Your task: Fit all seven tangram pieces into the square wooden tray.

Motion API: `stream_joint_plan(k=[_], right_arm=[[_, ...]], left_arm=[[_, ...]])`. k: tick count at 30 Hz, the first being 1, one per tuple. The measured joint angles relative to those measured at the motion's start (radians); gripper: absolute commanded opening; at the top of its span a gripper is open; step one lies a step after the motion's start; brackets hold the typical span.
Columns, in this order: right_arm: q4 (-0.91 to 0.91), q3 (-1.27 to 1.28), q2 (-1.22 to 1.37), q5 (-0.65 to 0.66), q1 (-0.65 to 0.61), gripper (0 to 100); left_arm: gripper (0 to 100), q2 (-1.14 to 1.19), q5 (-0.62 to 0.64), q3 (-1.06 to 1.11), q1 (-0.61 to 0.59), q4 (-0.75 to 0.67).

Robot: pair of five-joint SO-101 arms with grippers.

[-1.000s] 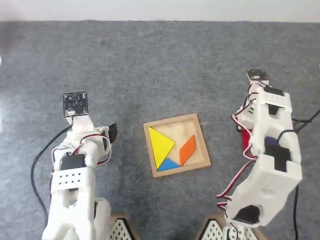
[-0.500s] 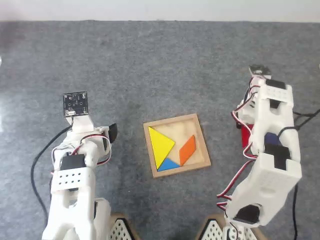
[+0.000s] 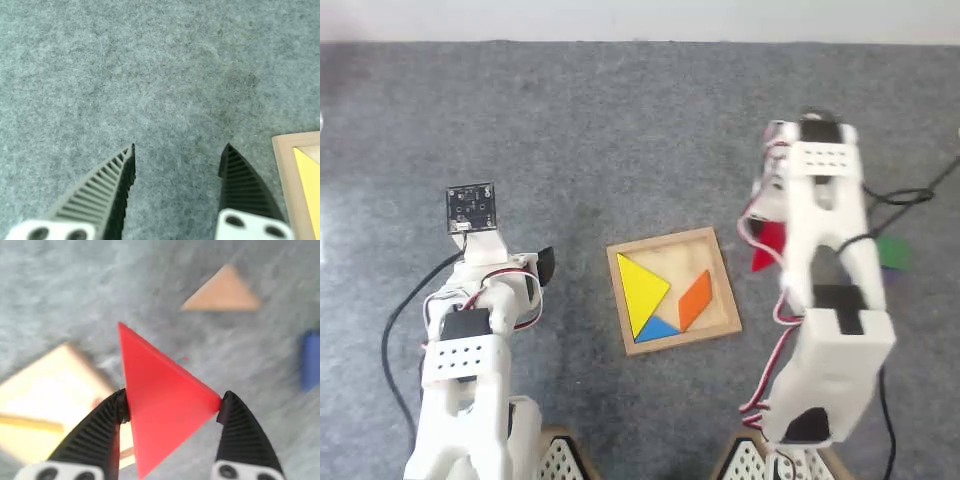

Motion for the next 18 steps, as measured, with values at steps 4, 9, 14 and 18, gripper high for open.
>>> stream_joint_plan(k=[4, 9, 14, 18], right_arm=[[0.014, -0.029, 0.0, -0.209, -0.129, 13.1], [-0.002, -0.029, 0.0, -0.405, -0.278, 13.1], [-0.018, -0.029, 0.0, -0.466, -0.316, 13.1], [0.003, -0.029, 0.0, -0.473, -0.31, 13.1]], left_arm=[[27, 0.0, 0.0, 0.0, 0.0, 0.0], [27, 0.0, 0.0, 0.0, 0.0, 0.0], [27, 0.0, 0.0, 0.006, 0.0, 0.0], [27, 0.0, 0.0, 0.009, 0.0, 0.0]])
